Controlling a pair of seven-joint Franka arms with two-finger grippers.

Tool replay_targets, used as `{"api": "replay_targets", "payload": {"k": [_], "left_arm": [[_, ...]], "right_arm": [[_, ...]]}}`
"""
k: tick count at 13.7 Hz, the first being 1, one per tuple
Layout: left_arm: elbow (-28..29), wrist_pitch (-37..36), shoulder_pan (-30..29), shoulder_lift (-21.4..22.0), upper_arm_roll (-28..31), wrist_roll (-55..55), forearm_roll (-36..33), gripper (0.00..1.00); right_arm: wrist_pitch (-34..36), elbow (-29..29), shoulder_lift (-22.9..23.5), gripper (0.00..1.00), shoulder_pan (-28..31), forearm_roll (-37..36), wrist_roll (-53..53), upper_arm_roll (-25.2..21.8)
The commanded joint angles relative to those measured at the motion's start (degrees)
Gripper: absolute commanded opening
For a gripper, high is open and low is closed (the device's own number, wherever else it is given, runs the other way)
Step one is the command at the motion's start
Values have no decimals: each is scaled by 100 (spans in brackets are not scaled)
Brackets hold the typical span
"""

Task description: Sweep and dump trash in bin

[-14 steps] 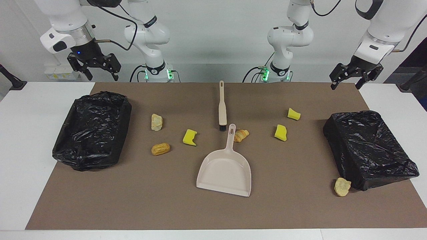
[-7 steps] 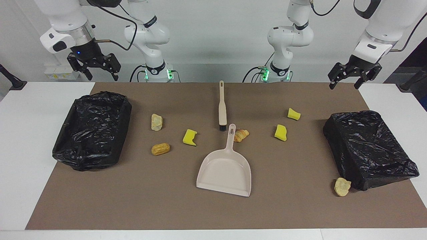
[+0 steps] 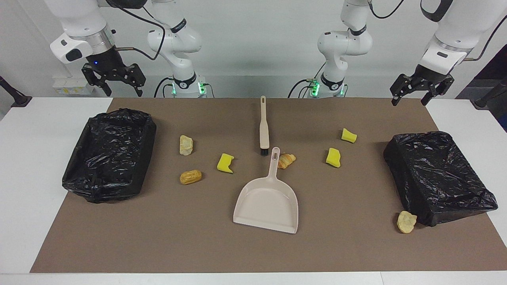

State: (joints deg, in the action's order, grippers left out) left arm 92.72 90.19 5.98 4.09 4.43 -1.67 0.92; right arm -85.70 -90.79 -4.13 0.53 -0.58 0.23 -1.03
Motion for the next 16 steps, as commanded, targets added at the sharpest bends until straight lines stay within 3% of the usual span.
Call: {"api": "replay_targets", "payload": {"k": [1,6,9,16], "left_arm": [[369,199,148,224,76,-62,207,100],[1536,1375,463,820,49,-175,286,100],[2424,2298,762,1242,31,-176,295,100],[3348,2774,1554,1410,31,-106,382,100]], "right_arm": [[-35,193,140,100,-79,84,415,41],[-166,957,991,100,-606,172,1618,190],[-762,1046,1414,100,-949,312,2182,191],[-1905,1389,2495,100,-1986,690,3834,235]]}}
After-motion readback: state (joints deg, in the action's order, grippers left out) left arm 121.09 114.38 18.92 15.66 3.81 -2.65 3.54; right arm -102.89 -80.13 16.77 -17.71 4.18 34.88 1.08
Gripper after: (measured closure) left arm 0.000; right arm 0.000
